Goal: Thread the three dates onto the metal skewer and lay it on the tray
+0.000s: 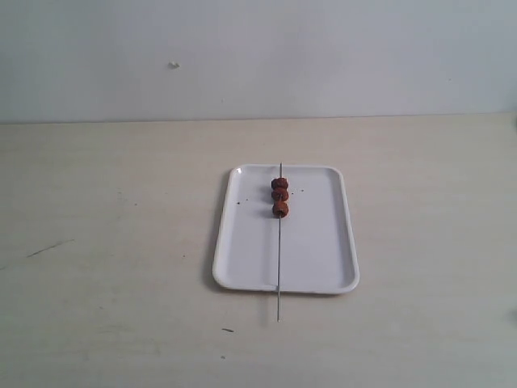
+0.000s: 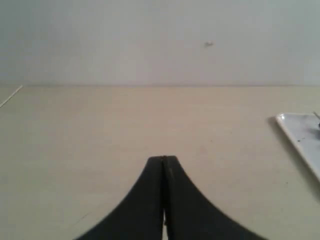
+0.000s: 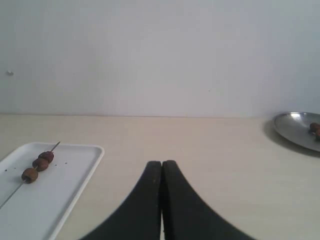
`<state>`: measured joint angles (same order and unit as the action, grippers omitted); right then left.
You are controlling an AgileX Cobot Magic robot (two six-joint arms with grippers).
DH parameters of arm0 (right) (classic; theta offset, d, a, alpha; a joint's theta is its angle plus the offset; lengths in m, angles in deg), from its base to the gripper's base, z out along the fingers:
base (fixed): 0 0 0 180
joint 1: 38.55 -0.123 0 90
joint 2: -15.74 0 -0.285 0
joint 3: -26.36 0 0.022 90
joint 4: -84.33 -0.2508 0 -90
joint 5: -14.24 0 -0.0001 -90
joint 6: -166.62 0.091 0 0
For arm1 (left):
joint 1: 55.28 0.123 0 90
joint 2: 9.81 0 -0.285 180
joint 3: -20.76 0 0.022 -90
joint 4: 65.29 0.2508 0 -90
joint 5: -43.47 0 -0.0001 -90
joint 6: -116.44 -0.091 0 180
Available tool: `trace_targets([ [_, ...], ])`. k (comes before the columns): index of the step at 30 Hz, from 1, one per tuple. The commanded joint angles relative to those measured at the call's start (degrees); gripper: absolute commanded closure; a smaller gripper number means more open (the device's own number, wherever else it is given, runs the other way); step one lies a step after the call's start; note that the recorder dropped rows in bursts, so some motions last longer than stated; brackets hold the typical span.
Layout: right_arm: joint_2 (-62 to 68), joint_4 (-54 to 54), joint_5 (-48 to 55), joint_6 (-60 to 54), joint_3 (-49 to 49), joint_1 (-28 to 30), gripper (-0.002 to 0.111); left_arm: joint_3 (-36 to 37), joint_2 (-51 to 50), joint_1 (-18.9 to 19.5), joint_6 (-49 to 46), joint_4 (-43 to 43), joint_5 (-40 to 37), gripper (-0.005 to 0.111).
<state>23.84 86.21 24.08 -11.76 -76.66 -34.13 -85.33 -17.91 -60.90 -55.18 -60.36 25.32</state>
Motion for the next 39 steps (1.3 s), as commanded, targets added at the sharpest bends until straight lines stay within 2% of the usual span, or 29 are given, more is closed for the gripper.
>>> trace_targets([
  [1,-0.31,-0.07,0.10,0.10,0.23,0.39,0.108,3.32,0.32,0.19,6.06,7.99,-0.18,0.107],
  [39,-0.31,-0.07,0.10,0.10,0.23,0.39,0.108,3.32,0.32,0.19,5.43,8.09,-1.67,0.107],
])
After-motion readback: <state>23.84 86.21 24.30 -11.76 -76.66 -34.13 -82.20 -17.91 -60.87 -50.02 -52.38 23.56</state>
